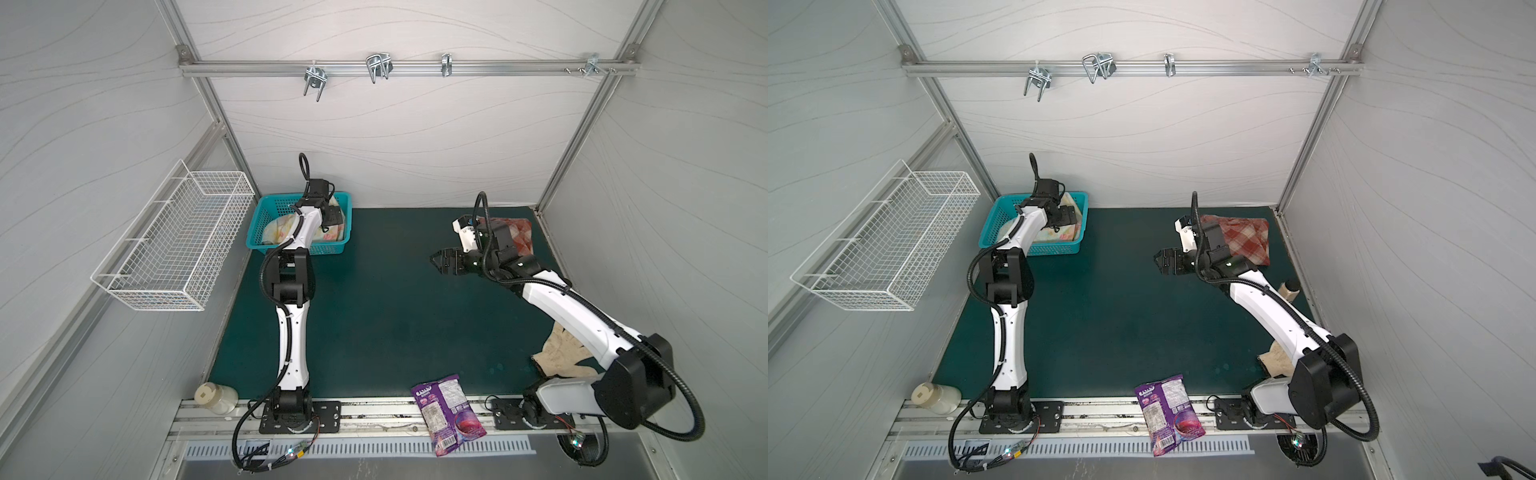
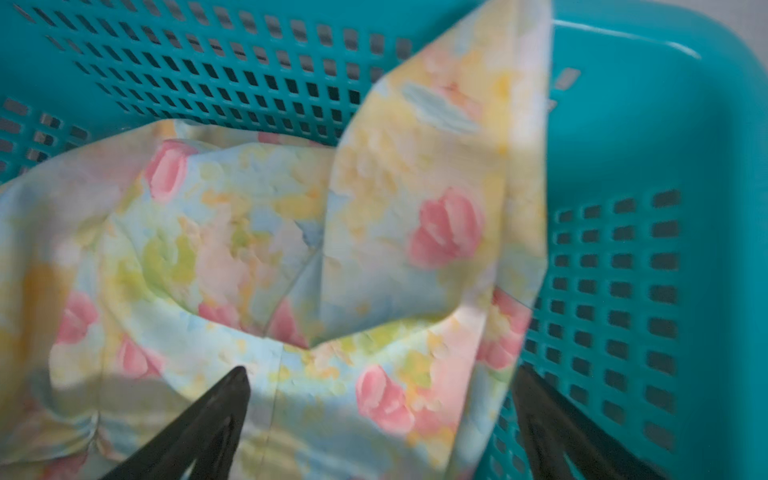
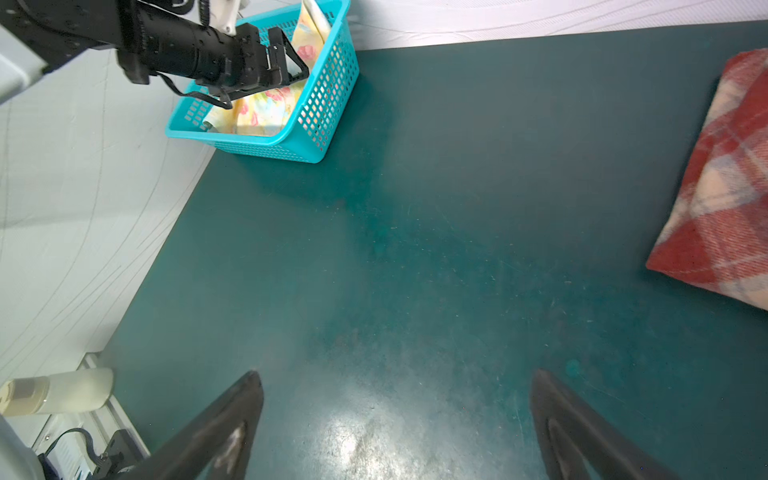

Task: Fold and stack the skirts
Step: 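Grasp the floral skirt in the teal basket with the left gripper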

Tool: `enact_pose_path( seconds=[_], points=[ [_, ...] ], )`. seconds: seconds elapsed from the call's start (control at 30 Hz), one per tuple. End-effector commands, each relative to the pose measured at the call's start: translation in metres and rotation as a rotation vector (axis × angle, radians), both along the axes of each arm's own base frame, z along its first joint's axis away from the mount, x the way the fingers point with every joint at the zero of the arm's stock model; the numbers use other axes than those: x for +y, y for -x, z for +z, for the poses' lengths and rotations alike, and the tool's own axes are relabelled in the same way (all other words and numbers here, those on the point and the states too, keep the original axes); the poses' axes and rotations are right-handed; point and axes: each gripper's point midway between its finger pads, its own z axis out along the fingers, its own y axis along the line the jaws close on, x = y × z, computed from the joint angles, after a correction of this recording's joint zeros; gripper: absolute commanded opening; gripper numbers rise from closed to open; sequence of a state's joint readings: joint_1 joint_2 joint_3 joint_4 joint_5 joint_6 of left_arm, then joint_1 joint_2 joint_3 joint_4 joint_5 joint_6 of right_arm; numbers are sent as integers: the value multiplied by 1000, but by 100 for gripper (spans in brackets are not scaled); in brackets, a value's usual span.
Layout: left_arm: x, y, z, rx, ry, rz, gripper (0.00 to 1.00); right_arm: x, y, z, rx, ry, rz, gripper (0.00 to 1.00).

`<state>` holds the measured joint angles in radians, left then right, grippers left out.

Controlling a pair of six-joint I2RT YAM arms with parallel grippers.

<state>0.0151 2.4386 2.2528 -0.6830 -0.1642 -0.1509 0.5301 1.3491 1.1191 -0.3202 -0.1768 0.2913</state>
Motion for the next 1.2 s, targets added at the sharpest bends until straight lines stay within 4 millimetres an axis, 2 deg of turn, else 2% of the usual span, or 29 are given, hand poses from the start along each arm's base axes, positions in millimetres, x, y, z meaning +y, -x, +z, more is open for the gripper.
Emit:
enact_pose_path(
  seconds=[0.0,0.33,0.53,0.63,0.7,0.77,0.97,1.1,1.17],
  points=[
    [12,-16,10,-45,-8,-23,99,5,2,-3,-15,4,6,99],
    [21,-30,-7,-38,21,29,99,8,18,-4,1,-26,27,99],
    [18,-22,-29,25,48,39,90,12,25,-5,2,-39,42,99],
    [16,-15,-40,67,56,38,78,14,27,-9,21,-45,46,99],
    [13,-12,-44,87,70,28,61,15,29,-10,20,-43,47,99],
    [10,-8,-45,95,86,23,39,15,30,-10,17,-43,44,99],
    [0,-5,-29,73,146,14,2,17,36,-6,17,-63,47,99],
    [-4,-2,-9,43,175,15,0,22,43,2,18,-87,63,99],
    [-6,0,7,13,190,12,0,24,47,6,9,-92,72,99]
  ],
)
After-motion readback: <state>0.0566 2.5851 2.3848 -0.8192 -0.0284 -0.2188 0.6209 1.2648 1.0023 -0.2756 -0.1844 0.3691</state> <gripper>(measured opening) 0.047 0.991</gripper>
